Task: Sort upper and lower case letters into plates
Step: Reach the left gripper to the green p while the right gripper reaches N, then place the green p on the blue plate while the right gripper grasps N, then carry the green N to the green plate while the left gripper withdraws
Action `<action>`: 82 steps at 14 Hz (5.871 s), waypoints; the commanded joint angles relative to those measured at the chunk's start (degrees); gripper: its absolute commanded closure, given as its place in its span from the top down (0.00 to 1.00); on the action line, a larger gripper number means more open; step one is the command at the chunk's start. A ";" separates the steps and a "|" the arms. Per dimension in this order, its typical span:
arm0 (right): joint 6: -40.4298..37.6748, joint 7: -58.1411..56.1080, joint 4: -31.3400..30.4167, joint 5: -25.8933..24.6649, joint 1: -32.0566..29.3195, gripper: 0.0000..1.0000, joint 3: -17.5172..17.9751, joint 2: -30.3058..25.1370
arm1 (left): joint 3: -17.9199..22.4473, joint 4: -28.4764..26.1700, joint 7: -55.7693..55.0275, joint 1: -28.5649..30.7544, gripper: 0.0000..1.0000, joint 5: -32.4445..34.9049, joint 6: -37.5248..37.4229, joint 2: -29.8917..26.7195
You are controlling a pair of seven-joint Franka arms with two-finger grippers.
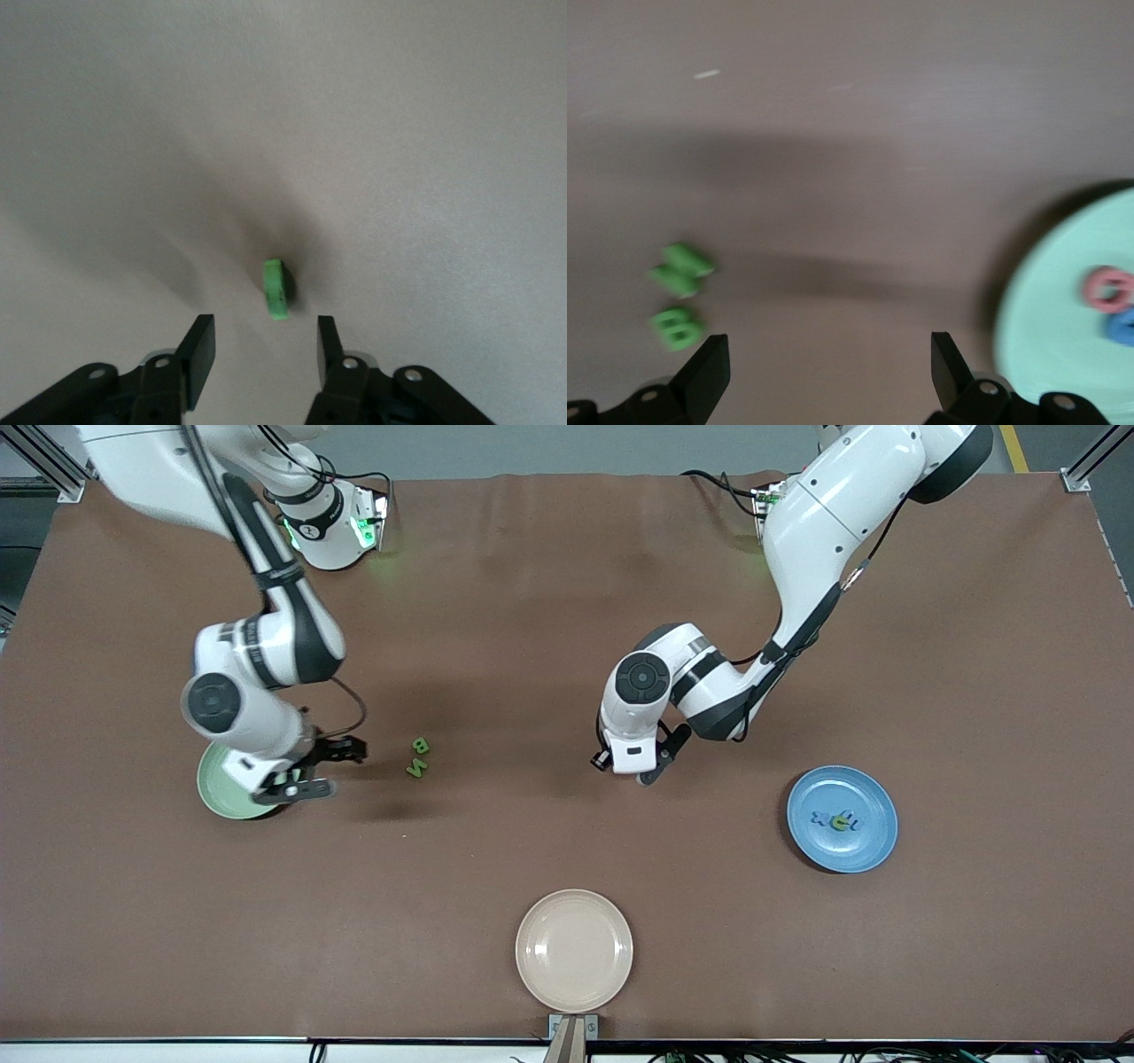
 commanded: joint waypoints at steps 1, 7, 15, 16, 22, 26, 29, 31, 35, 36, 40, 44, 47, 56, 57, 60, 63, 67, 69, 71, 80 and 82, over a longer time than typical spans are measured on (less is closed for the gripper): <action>1.12 -0.90 -0.81 0.49 5.33 1.00 -0.68 -0.41 | 1.34 1.25 -0.48 -0.60 0.53 -0.13 0.78 0.91; 11.40 -10.40 -0.72 0.49 6.41 1.00 -0.68 6.61 | 1.86 1.34 0.05 -0.60 0.37 -0.13 0.87 2.05; 11.41 -10.92 1.83 0.40 8.25 1.00 -0.68 9.96 | 2.31 4.76 1.54 0.80 0.00 1.89 -1.31 0.04; 11.41 -10.92 2.01 0.40 8.25 0.99 -0.68 10.05 | 2.31 6.16 3.11 1.42 0.00 2.06 -3.33 -0.14; 11.41 -11.10 2.01 0.40 8.52 0.71 -0.68 10.93 | 1.69 11.18 21.27 8.26 0.00 1.28 -15.64 -4.88; 11.41 -11.54 2.10 0.40 8.52 0.58 -0.68 11.02 | 1.69 11.01 35.87 13.80 0.00 0.75 -20.04 -7.87; 11.41 -11.71 2.10 0.40 8.52 0.46 -0.68 11.19 | 1.69 10.57 44.14 17.67 0.00 0.75 -21.01 -8.49; 11.50 -12.24 2.10 0.40 8.43 0.36 -0.59 11.28 | 1.69 10.31 49.15 20.30 0.00 0.75 -21.02 -8.58; 11.41 -12.15 2.27 0.40 8.43 0.25 -0.59 11.28 | 1.69 8.81 58.91 25.84 0.00 0.92 -21.46 -8.49; 11.41 -12.15 2.27 0.49 8.43 0.22 -0.59 11.28 | 1.69 8.72 61.11 27.07 0.00 0.92 -21.45 -8.23; 11.41 -12.07 2.45 0.49 8.08 0.24 -0.59 11.28 | 1.78 8.20 65.96 31.04 0.00 1.45 -19.53 -6.30; 11.06 -11.80 3.50 0.66 7.90 0.42 -0.59 11.28 | 2.13 3.11 66.49 33.68 0.06 2.50 -10.58 -5.24; 10.88 -11.71 4.29 0.66 7.90 0.44 -0.59 11.37 | 2.22 1.87 66.32 33.77 0.37 5.67 -9.15 -5.15; 11.41 -11.80 6.58 0.66 8.52 0.43 -0.59 14.27 | 1.52 3.10 66.05 33.33 0.99 5.23 -9.76 -9.54; 11.41 -11.80 6.58 0.66 8.52 0.37 -0.59 14.27 | 1.25 3.10 66.05 33.33 0.99 5.14 -10.20 -10.41; 11.24 -11.89 6.58 0.58 8.60 0.20 -0.59 14.18 | -0.94 6.68 66.23 33.59 0.99 5.14 -16.41 -11.21; 5.30 -13.46 6.67 0.49 7.47 0.17 -0.85 9.81 | -1.91 11.17 71.56 33.68 0.99 5.05 -23.11 -11.65; -7.55 -21.98 5.97 0.49 -0.43 0.17 -1.03 0.58 | -1.91 11.27 81.67 35.96 1.00 1.39 -24.70 -16.56; -8.54 -27.24 3.69 0.31 -5.87 0.18 -1.12 -2.59 | -2.00 11.88 86.94 38.67 1.00 -2.93 -25.15 -18.50; -8.02 -34.00 2.54 0.23 -11.49 0.19 -1.12 -3.31 | -1.91 12.06 91.78 39.91 1.00 -4.78 -25.84 -20.87; 7.90 -36.59 -6.08 -0.21 -23.55 0.19 -1.20 -1.82 | -3.05 15.84 93.39 40.89 1.00 -6.11 -35.69 -26.41; 8.16 -36.59 -5.99 -0.39 -24.87 0.19 -1.29 -0.77 | -3.32 15.93 93.47 40.89 1.00 -8.12 -38.14 -27.82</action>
